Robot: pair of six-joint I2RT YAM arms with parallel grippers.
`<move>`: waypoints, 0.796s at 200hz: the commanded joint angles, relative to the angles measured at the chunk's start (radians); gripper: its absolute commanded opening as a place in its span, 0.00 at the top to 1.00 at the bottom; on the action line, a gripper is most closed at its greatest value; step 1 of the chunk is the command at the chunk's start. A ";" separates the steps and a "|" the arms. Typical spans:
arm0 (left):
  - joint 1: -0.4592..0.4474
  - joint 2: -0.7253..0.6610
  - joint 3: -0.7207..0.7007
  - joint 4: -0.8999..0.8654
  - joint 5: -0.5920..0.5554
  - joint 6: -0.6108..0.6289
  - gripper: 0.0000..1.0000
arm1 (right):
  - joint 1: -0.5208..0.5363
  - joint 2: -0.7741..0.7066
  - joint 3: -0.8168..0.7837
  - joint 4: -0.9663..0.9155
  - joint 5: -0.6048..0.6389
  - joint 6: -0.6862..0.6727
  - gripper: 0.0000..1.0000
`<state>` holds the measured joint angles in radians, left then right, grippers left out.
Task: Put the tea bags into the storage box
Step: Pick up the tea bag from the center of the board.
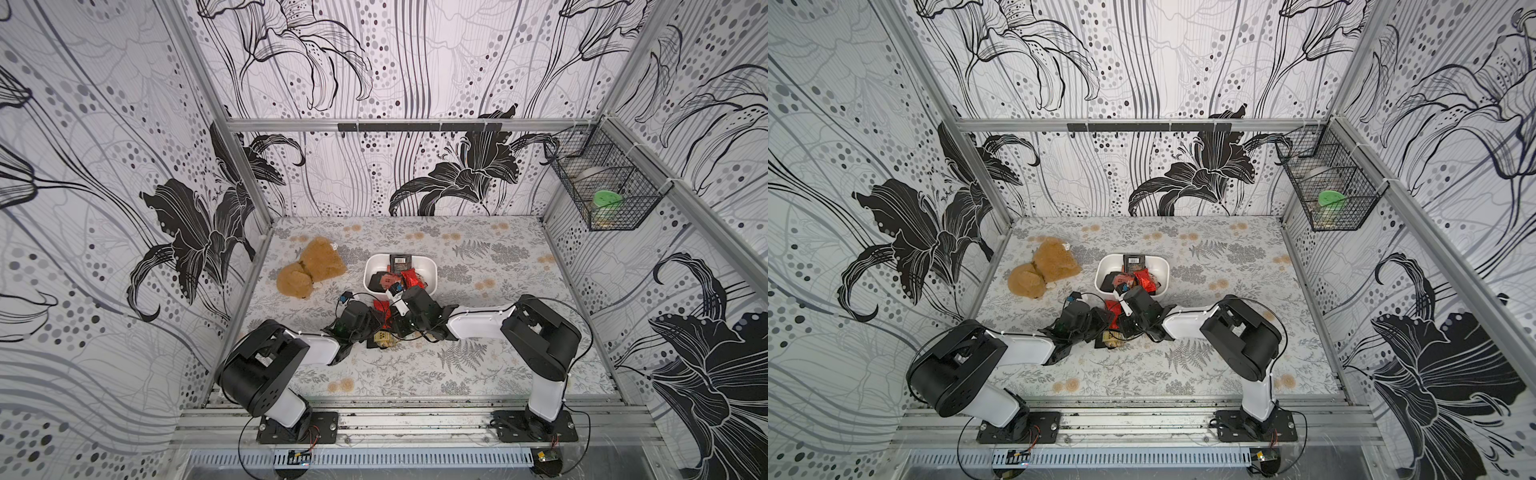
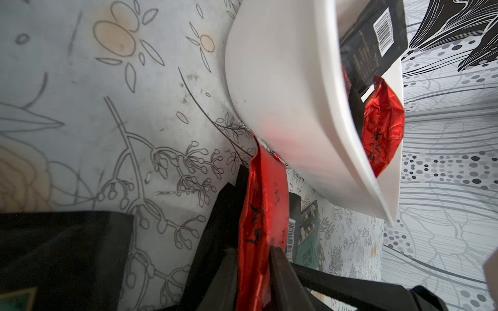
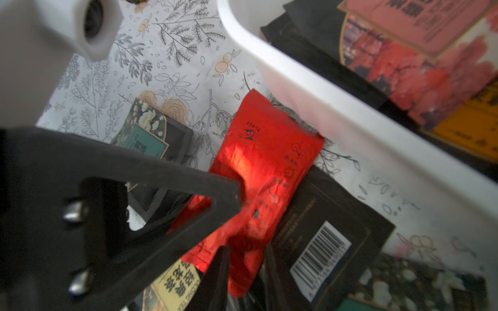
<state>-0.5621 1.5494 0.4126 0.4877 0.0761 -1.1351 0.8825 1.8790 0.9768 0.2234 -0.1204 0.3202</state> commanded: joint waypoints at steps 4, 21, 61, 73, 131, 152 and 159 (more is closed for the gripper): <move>-0.007 0.002 -0.012 0.047 0.024 0.004 0.82 | 0.012 0.012 0.017 -0.014 -0.025 -0.002 0.72; -0.007 -0.017 -0.018 0.042 0.025 0.005 0.86 | 0.013 0.002 0.007 -0.007 -0.022 -0.004 0.72; -0.007 -0.119 -0.030 -0.035 0.002 0.013 0.95 | 0.012 -0.070 -0.052 0.041 0.030 -0.008 0.72; -0.008 -0.167 -0.032 -0.071 -0.011 0.017 0.98 | 0.013 -0.105 -0.081 0.065 0.070 -0.004 0.71; -0.023 -0.459 0.043 -0.484 -0.219 0.114 1.00 | 0.010 -0.314 -0.260 0.150 0.410 0.068 0.69; -0.027 -0.507 0.133 -0.571 -0.286 0.173 1.00 | 0.010 -0.371 -0.310 0.179 0.469 0.094 0.68; -0.025 -0.502 0.171 -0.584 -0.291 0.190 1.00 | 0.009 -0.388 -0.328 0.194 0.478 0.107 0.68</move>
<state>-0.5827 1.0695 0.4664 0.0353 -0.1051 -1.0412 0.8909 1.5497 0.6998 0.3542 0.2283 0.3744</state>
